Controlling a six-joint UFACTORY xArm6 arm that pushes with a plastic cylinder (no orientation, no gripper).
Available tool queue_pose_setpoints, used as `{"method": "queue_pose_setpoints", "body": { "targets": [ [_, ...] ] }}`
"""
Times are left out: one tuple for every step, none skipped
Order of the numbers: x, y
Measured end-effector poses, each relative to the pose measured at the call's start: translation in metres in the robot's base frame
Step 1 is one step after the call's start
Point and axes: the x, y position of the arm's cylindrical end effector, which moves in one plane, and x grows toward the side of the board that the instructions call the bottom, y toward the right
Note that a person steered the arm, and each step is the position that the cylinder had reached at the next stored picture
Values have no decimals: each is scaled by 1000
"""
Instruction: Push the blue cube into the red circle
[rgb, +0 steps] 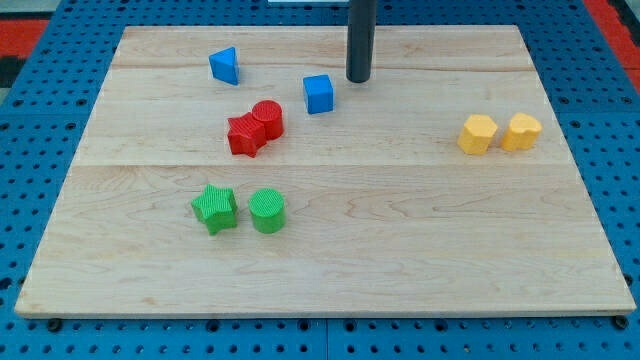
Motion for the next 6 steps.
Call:
{"method": "queue_pose_setpoints", "body": {
  "targets": [
    [8,-50],
    [9,-102],
    [11,-106],
    [11,-86],
    [16,-43],
    [51,-27]
  ]
}}
